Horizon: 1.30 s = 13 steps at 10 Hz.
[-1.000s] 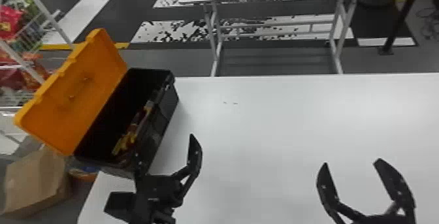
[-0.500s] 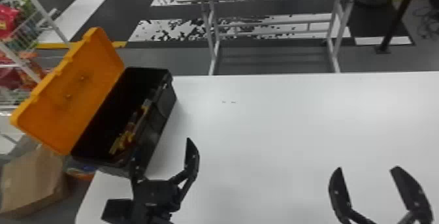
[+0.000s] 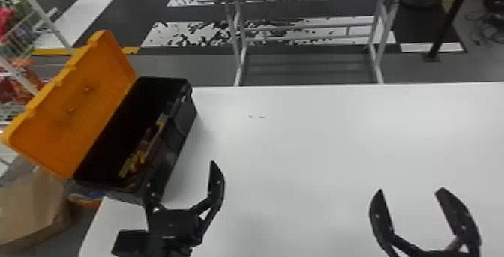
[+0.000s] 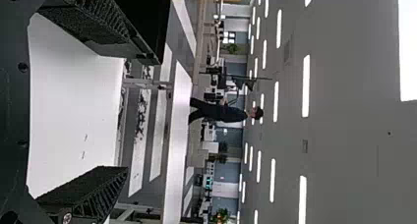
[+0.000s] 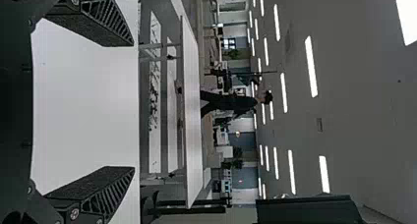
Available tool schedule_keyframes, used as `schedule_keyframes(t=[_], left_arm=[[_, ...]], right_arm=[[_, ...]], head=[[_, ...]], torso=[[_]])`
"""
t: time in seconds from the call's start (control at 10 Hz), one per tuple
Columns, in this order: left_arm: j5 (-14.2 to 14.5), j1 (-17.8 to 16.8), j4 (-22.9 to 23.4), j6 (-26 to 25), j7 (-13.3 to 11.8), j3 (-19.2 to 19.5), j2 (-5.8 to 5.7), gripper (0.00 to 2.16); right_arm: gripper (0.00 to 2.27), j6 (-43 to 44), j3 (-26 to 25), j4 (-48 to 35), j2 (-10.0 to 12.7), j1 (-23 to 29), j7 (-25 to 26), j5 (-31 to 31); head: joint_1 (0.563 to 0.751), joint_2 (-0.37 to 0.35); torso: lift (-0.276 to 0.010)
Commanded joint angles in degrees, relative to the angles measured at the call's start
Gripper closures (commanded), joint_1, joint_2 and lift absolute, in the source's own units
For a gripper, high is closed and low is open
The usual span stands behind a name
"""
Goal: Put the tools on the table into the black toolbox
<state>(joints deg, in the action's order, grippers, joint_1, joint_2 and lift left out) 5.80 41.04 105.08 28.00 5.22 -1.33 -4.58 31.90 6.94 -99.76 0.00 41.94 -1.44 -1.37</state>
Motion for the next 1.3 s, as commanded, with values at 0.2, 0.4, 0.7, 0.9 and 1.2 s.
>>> schedule_keyframes(t=[0.2,0.4,0.7,0.9,1.2], left_arm=[[0.00,0.00,-0.05,-0.37,-0.30,0.10,-0.25,0.07],[0.00,0.00,-0.13,-0.37,-0.65,0.10,-0.25,0.07],[0.35,0.00,-0.13,-0.37,-1.17,0.19,-0.25,0.08],[0.35,0.00,-0.13,-0.37,-1.17,0.10,-0.25,0.08],[0.18,-0.08,-0.13,-0.37,-1.26,-0.07,-0.17,0.07]], right_arm=[[0.12,-1.10,0.44,-0.17,0.05,-0.28,-0.14,-0.03],[0.12,-0.92,0.62,-0.26,0.05,-0.28,-0.14,-0.03],[0.12,-0.75,0.79,-0.35,0.05,-0.02,-0.14,-0.03],[0.12,-0.39,0.79,-0.53,0.05,0.25,-0.05,-0.03],[0.11,-0.57,0.71,-0.53,0.05,0.25,-0.05,0.05]], head=[[0.695,0.177],[0.695,0.180],[0.695,0.182],[0.695,0.184],[0.695,0.180]], torso=[[-0.075],[-0.075],[-0.075],[-0.075],[-0.075]])
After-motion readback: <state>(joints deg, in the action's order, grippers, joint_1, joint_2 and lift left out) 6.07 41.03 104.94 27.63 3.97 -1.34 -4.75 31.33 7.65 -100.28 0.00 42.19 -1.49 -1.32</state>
